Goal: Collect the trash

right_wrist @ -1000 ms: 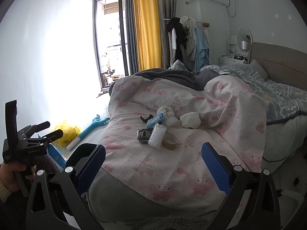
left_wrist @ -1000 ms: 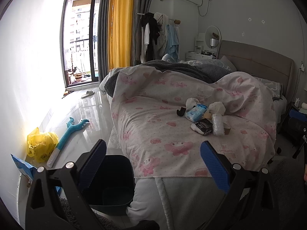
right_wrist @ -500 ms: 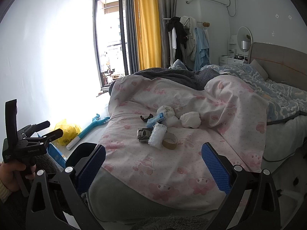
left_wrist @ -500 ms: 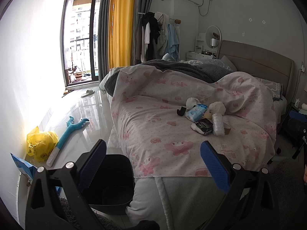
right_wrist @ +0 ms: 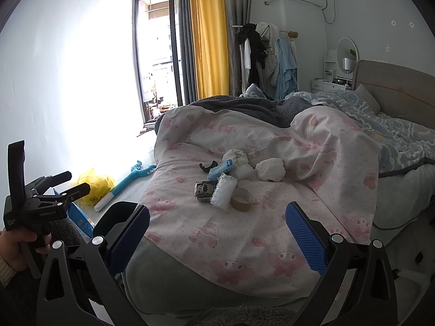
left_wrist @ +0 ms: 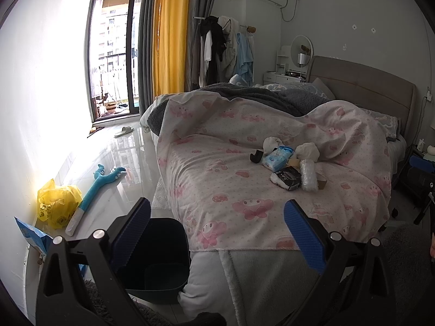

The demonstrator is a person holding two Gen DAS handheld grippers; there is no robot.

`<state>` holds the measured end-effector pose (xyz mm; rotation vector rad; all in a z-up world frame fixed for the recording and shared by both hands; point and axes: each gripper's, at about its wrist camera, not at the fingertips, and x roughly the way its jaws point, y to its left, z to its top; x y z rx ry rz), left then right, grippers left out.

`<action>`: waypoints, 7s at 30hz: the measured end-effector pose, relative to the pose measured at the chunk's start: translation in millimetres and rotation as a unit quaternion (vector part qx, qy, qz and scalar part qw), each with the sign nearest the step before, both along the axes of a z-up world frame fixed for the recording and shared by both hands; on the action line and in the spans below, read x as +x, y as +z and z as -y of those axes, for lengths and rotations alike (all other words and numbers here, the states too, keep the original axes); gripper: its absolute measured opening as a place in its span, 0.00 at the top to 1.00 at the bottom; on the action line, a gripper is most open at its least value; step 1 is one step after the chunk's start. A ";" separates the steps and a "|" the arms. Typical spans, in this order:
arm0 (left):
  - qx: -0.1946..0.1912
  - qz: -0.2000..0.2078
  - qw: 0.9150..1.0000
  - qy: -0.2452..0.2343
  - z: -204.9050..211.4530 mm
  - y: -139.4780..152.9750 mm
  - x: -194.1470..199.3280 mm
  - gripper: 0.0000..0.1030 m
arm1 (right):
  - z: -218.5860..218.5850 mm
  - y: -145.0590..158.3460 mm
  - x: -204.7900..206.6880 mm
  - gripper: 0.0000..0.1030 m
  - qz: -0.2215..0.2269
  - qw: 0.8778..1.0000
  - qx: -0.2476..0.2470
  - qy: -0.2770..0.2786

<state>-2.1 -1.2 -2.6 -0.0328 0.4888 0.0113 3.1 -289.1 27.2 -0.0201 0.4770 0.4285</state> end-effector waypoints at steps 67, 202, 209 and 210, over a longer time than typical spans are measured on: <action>-0.029 -0.030 0.992 -0.117 1.2 -7.0 38.1 0.04 | -36.0 -12.0 69.8 0.16 -0.049 0.998 -0.039 0.029; -0.136 -0.352 0.925 0.049 -192.3 -167.1 145.3 0.66 | -342.0 -85.9 175.9 0.60 -0.161 0.960 -0.073 0.217; -0.160 -0.355 0.918 0.070 -224.4 -178.1 137.0 0.49 | -366.4 -112.4 179.2 0.60 -0.216 0.947 -0.073 0.225; -0.162 -0.351 0.920 0.072 -226.9 -176.4 135.7 0.40 | -368.0 -115.4 181.3 0.60 -0.220 0.946 -0.073 0.225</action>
